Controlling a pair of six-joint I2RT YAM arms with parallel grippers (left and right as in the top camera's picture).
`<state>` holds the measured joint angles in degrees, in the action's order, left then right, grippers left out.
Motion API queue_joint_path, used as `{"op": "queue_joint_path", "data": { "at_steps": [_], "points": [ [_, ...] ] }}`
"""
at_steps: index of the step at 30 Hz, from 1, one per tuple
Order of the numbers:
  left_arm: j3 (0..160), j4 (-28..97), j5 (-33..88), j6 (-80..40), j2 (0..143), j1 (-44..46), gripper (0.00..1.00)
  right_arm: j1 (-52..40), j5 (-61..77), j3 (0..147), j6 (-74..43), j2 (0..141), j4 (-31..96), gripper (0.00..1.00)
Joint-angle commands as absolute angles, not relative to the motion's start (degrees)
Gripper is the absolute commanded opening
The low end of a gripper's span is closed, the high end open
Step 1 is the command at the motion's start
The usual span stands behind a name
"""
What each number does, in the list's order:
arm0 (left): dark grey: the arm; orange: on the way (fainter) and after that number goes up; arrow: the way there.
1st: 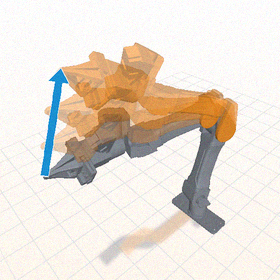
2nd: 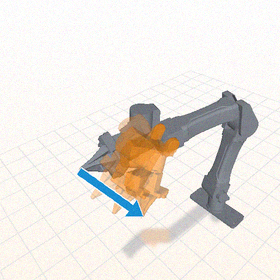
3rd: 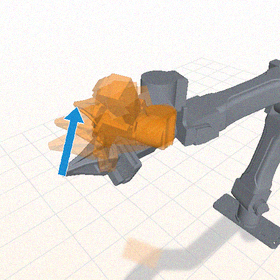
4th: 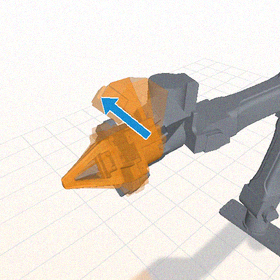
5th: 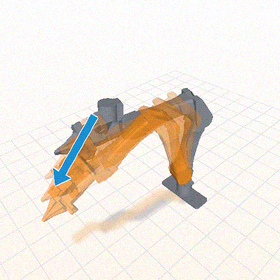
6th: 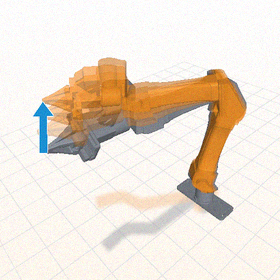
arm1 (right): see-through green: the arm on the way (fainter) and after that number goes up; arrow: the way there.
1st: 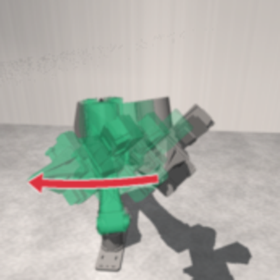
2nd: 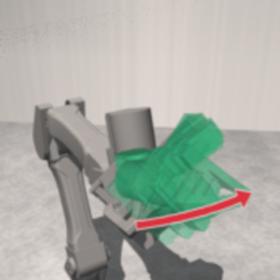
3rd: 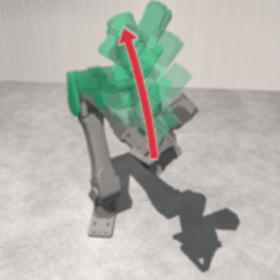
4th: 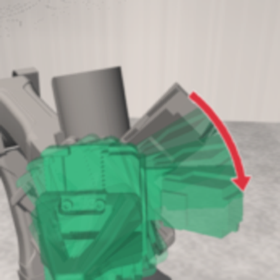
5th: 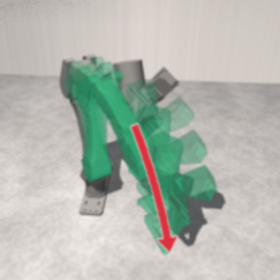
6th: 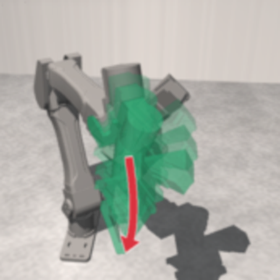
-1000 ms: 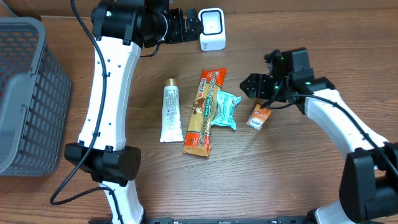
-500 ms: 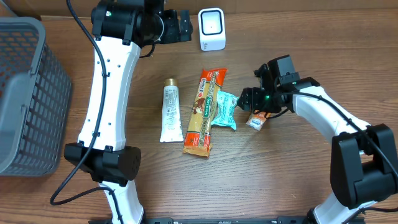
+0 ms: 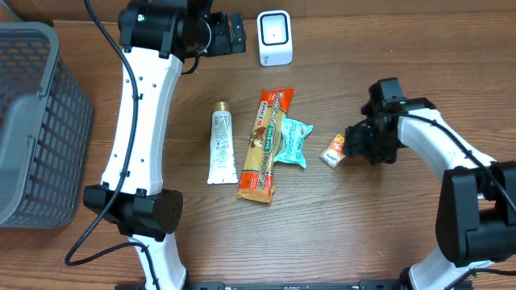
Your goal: Scan the item barcode
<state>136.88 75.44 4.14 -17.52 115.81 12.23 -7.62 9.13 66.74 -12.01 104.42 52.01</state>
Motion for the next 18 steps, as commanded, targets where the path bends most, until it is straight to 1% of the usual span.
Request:
{"op": "queue_joint_path", "data": {
  "at_steps": [1, 5, 8, 11, 15, 18],
  "points": [
    [136.9, 75.4, 3.4, -16.3, 116.4, 11.9, 1.0, -6.4, 8.2, 67.4, -12.7, 104.0, 55.9, 0.73],
    [136.9, 75.4, 3.4, -16.3, 116.4, 11.9, 1.0, -6.3, 8.7, 69.7, -13.0, 104.0, 62.9, 0.67],
    [136.9, 75.4, 3.4, -16.3, 116.4, 11.9, 1.0, -8.0, 13.6, 71.9, -8.2, 104.0, 65.5, 0.62],
    [136.9, 75.4, 3.4, -16.3, 116.4, 11.9, 1.0, -11.0, 15.3, 72.0, -5.2, 104.0, 63.9, 0.54],
    [136.9, 75.4, 3.4, -16.3, 116.4, 11.9, 1.0, -16.9, 15.1, 72.0, -0.3, 104.0, 58.7, 0.49],
    [136.9, 75.4, 3.4, -16.3, 116.4, 11.9, 1.0, -20.3, 15.1, 72.0, 3.6, 104.0, 54.6, 0.49]
  ]
}}
